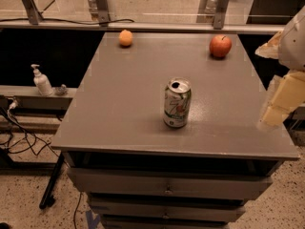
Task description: Move 7up can near apple
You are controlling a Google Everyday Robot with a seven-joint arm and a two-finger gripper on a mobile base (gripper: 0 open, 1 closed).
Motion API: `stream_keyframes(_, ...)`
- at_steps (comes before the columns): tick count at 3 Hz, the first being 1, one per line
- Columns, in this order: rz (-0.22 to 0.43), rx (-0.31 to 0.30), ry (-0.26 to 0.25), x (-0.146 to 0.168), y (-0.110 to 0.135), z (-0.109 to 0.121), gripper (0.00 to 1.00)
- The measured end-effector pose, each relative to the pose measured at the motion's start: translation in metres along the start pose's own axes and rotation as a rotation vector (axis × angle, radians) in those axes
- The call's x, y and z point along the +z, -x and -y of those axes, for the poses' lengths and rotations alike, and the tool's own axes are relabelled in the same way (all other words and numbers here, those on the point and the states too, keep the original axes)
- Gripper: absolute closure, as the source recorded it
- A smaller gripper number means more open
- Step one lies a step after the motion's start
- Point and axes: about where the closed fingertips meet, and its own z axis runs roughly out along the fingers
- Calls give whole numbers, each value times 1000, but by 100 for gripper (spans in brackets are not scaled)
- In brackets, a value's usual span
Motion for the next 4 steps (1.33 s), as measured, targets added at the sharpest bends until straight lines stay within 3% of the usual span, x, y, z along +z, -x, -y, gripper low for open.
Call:
stream_keyframes(2,240,18,16,30,16,-1,0)
stream_keyframes(4,510,38,56,94,32,8,0)
